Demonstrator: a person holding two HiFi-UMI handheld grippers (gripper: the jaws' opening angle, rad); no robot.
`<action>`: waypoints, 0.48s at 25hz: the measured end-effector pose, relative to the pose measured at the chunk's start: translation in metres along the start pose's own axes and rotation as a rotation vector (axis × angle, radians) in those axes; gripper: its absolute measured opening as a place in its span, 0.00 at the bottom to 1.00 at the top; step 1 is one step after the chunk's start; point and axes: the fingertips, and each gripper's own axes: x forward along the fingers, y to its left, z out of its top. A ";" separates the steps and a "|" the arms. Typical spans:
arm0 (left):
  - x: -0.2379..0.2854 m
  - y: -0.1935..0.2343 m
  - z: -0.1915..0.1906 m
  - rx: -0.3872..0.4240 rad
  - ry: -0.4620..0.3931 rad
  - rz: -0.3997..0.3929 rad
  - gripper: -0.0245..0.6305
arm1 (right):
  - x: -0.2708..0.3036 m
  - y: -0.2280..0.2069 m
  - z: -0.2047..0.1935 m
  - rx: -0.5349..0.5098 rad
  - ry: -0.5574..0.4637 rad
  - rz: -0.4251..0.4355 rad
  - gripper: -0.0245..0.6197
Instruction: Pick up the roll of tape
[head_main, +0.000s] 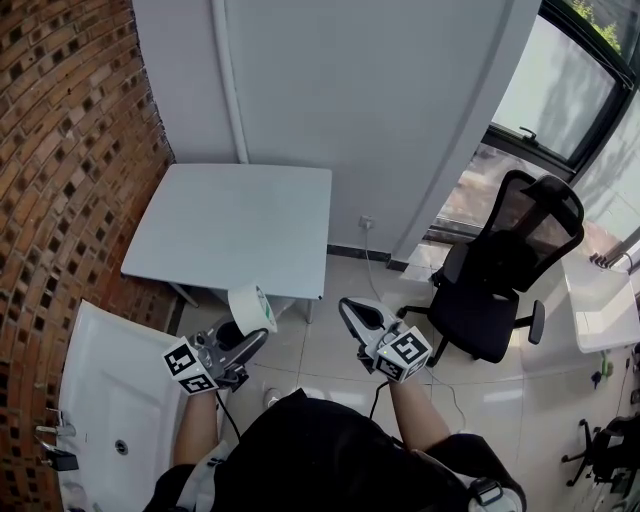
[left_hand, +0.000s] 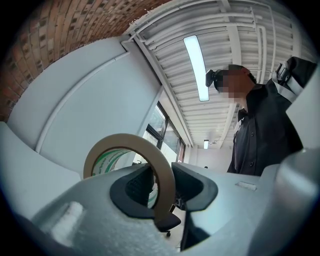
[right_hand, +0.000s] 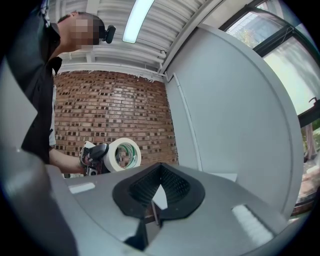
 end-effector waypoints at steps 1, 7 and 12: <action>0.002 -0.003 0.000 -0.001 -0.004 0.007 0.21 | -0.003 0.001 0.002 0.000 -0.004 0.004 0.05; 0.009 -0.028 -0.006 0.007 -0.042 0.067 0.21 | -0.022 0.003 0.005 0.003 -0.015 0.050 0.05; 0.016 -0.047 -0.014 0.057 -0.013 0.142 0.21 | -0.040 0.004 -0.006 0.041 -0.005 0.077 0.05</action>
